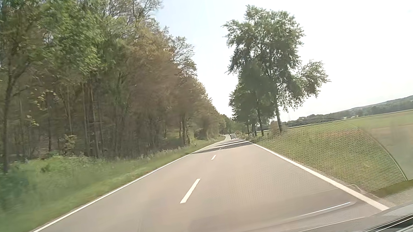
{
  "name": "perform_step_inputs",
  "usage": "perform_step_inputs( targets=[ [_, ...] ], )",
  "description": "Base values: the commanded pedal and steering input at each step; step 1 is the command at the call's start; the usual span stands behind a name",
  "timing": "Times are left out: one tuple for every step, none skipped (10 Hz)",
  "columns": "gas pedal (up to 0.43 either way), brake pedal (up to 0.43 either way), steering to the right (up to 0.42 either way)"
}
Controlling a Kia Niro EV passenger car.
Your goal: Follow the waypoints while adhering to traffic rules and regulations
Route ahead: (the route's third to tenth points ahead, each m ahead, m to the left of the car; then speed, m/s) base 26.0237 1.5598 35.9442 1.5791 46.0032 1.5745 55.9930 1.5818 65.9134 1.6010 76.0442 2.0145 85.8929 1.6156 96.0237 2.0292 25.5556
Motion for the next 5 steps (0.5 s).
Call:
perform_step_inputs(
  targets=[
    [0.197, 0.0, 0.0],
    [0.197, 0.0, 0.002],
    [0.197, 0.0, 0.002],
    [0.197, 0.0, 0.001],
    [0.197, 0.0, 0.001]
  ],
)
